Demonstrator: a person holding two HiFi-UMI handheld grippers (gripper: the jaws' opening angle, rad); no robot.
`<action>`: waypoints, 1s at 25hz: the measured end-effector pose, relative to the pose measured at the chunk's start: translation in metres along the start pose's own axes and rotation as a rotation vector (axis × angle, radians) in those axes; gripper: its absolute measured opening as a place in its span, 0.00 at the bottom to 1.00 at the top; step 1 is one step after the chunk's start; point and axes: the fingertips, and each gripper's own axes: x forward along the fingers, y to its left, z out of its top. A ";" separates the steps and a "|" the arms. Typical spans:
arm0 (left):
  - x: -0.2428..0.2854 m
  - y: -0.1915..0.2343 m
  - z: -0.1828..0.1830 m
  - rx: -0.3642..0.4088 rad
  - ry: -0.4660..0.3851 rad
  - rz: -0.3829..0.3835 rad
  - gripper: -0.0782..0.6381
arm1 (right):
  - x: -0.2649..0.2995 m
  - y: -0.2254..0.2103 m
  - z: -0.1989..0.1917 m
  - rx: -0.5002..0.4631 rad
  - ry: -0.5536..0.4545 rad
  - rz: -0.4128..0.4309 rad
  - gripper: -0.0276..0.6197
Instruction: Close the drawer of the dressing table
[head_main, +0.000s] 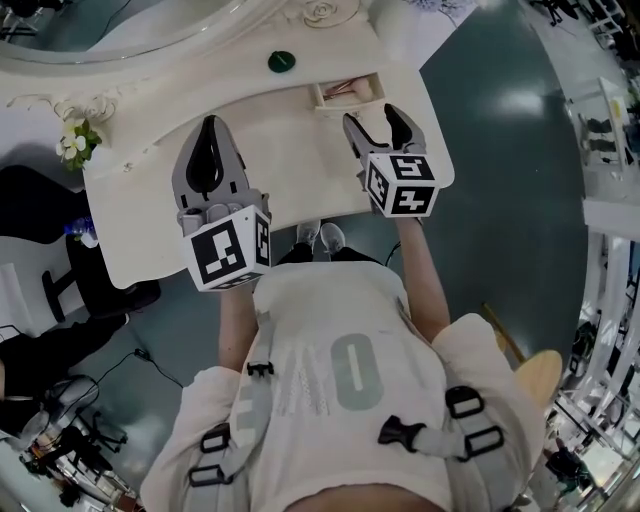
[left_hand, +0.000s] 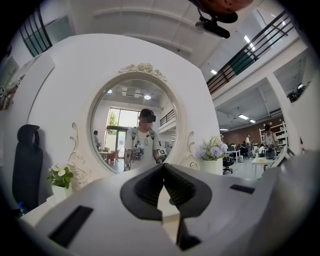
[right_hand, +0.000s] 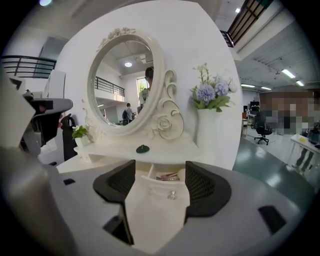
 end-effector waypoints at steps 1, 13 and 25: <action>0.000 0.000 -0.003 0.005 0.006 0.004 0.14 | 0.004 -0.003 -0.008 0.011 0.019 -0.001 0.51; -0.001 0.005 -0.013 0.037 0.029 0.039 0.14 | 0.049 -0.022 -0.071 0.002 0.199 -0.011 0.44; -0.005 0.022 -0.020 0.029 0.043 0.085 0.14 | 0.070 -0.031 -0.110 -0.009 0.315 -0.048 0.31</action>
